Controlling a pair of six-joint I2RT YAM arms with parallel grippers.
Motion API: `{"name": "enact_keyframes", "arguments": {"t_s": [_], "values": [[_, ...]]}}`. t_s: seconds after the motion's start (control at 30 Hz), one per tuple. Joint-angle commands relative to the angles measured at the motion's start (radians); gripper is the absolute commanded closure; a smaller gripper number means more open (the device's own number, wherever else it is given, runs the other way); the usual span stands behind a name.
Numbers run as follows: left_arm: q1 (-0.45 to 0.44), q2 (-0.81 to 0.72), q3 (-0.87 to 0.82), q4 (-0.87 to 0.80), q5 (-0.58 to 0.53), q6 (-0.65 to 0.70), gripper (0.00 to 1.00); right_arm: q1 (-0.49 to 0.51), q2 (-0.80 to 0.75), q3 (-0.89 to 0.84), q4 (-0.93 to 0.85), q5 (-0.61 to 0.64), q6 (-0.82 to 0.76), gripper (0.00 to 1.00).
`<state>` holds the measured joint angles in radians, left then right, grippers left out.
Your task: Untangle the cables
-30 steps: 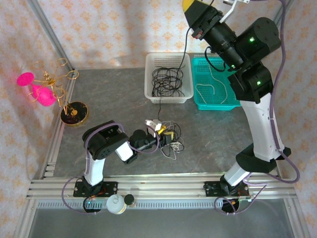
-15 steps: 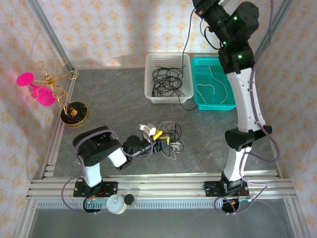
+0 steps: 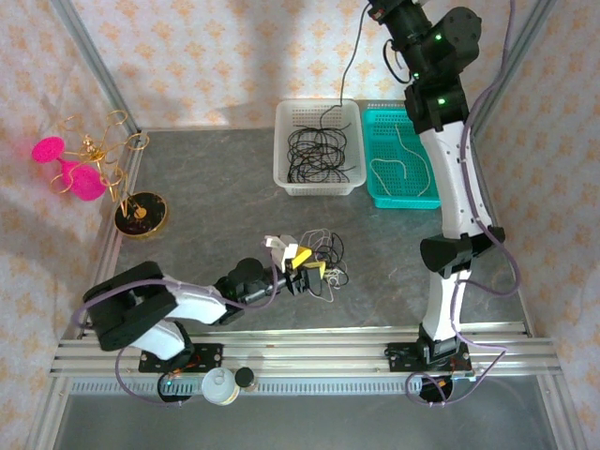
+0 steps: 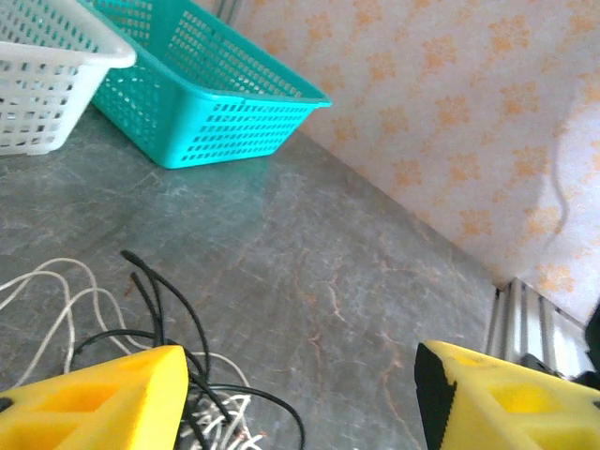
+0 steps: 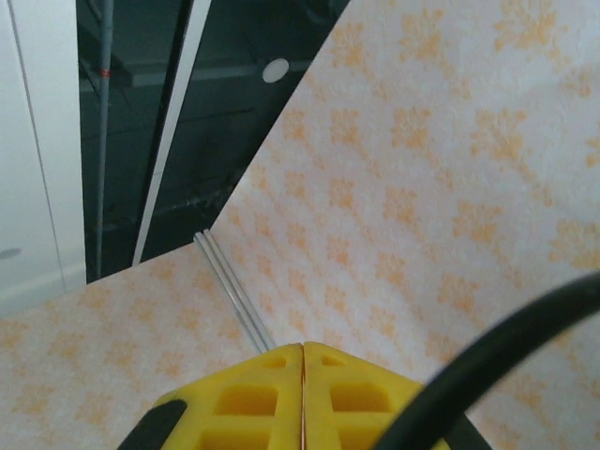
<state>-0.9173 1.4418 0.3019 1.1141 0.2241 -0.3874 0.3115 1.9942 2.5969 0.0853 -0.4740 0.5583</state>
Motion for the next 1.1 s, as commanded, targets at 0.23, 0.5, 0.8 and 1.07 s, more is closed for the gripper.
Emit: {"name": "enact_keyframes", "arguments": {"t_s": [0.23, 0.5, 0.8, 1.07], "values": [[-0.020, -0.239, 0.027, -0.325, -0.032, 0.046, 0.29, 0.002, 0.169, 0.006, 0.002, -0.034, -0.032, 1.00], [-0.021, -0.350, -0.069, -0.302, -0.096, -0.014, 0.33, 0.035, 0.276, -0.029, -0.085, 0.006, -0.020, 1.00], [-0.021, -0.432, -0.092, -0.361, -0.131, 0.001, 0.34, 0.114, 0.331, -0.185, -0.151, 0.018, -0.026, 1.00], [-0.020, -0.438, -0.098, -0.364, -0.113, 0.001, 0.34, 0.112, 0.373, -0.318, -0.167, 0.095, -0.049, 1.00]]}}
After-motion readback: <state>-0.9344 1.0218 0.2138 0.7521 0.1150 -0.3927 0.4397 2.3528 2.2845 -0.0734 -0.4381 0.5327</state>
